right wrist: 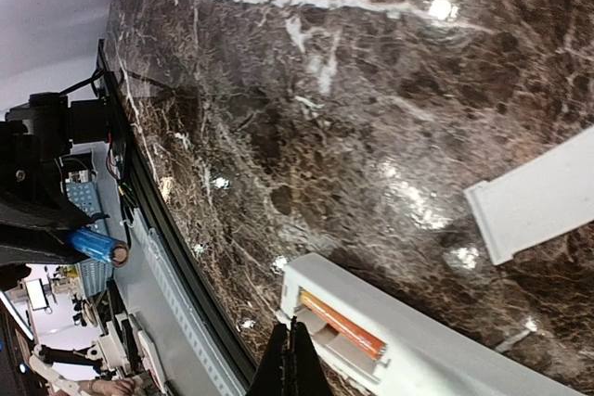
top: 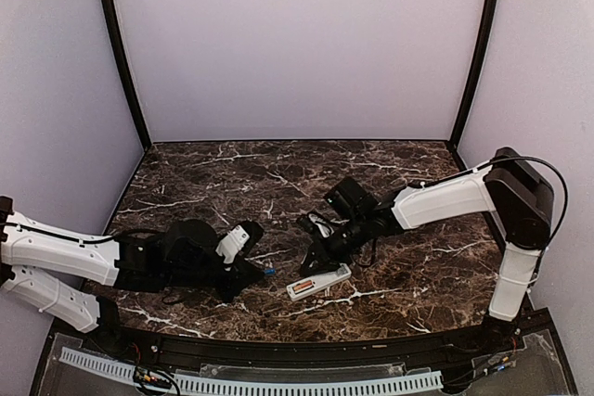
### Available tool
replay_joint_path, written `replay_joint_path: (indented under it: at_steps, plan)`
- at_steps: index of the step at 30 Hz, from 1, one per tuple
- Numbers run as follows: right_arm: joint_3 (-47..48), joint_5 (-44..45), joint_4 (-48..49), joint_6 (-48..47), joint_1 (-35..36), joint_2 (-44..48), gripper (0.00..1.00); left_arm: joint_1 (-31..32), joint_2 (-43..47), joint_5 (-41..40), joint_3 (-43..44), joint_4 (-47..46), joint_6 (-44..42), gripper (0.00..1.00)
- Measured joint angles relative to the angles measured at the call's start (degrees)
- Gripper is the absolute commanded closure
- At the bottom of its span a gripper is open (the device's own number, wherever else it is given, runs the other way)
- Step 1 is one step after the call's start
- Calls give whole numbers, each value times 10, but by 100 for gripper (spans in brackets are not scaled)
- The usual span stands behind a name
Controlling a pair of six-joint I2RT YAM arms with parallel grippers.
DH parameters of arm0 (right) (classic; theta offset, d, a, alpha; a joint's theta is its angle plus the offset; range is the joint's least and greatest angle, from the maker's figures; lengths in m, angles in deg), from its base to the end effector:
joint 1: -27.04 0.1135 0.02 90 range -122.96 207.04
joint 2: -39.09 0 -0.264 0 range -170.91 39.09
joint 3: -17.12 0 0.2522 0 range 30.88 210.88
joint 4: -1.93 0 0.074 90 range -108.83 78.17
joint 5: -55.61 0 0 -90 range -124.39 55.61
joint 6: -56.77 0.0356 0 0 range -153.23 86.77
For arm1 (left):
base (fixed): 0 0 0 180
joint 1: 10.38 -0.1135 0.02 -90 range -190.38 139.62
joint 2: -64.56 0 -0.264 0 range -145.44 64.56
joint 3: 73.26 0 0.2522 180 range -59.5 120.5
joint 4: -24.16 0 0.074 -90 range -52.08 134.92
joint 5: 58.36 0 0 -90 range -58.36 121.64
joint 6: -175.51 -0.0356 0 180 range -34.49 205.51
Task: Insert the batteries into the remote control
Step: Press the battery in the battery compartment.
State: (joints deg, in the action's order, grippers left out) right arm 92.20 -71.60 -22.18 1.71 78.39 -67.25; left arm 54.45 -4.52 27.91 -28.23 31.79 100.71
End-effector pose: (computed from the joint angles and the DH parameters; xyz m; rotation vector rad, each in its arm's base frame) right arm 0.2130 0.3009 0.1517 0.6998 -2.7664 -1.3021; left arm 0.1081 -0.2246 0.1998 0.8939 2.0292 -0.7401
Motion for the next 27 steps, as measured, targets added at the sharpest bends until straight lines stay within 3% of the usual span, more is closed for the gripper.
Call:
replay_joint_path:
  at_steps: [19,27]
  plan:
    - [6,6,44,18,18,-48,100,0,29,0,-15,0,-6,100]
    - [19,6,20,18,18,-40,100,0,26,5,-16,0,-27,100]
